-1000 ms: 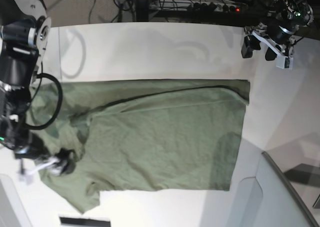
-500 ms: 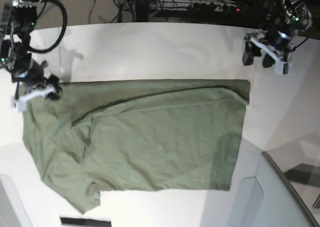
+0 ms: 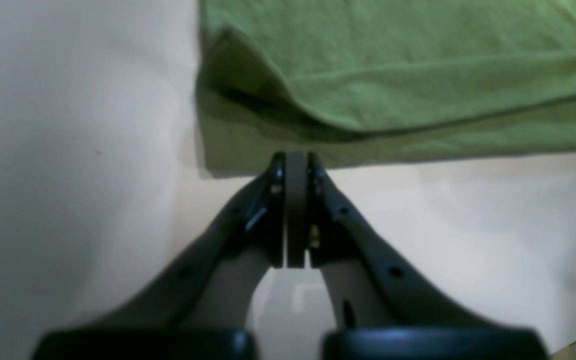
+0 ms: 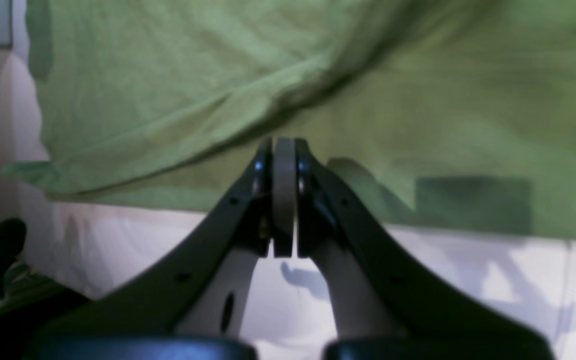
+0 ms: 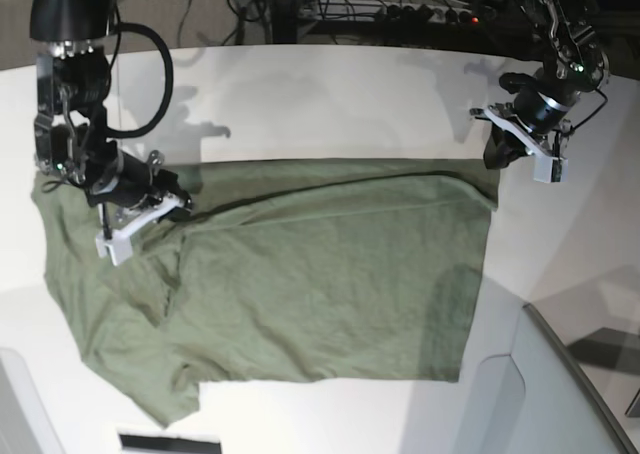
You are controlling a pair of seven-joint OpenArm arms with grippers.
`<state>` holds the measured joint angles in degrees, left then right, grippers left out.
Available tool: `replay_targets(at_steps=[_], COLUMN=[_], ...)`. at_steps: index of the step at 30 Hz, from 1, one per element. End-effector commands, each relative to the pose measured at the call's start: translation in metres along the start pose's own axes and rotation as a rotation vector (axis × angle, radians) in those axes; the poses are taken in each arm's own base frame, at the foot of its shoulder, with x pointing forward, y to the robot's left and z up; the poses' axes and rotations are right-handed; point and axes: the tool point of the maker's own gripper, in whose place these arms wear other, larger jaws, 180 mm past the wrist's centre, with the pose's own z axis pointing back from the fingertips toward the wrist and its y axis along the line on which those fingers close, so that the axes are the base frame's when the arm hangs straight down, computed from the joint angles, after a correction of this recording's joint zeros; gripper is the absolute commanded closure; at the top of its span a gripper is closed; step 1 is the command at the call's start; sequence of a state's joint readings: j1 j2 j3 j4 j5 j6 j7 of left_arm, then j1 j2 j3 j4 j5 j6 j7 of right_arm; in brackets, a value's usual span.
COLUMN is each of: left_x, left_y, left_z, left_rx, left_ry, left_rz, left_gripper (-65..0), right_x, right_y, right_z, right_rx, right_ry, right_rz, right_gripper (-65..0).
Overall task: Layout the t-shirt on the table in an organized manner, then fold the t-shirt properly
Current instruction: 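Drag the sleeve with the right gripper toward the collar edge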
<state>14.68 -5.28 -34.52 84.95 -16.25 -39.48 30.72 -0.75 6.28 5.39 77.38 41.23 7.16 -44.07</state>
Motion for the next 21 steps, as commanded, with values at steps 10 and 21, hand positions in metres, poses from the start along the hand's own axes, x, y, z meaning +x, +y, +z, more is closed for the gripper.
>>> replay_targets(at_steps=[10,21], left_x=[0.021,0.012], left_y=[0.007,0.013], left_z=[-0.001,0.007], left_rx=[-0.001,0.012], left_ry=[-0.049,-0.033], left_rz=[-0.023,-0.026], left_gripper=[0.0,0.0], right_x=[0.007,0.006], right_y=[-0.012,0.008], right_z=[-0.024,-0.047], right_rx=[-0.016,0.023], right_ry=[0.036,0.078], right_rz=[-0.068,-0.117], right_gripper=[-0.2,-0.2])
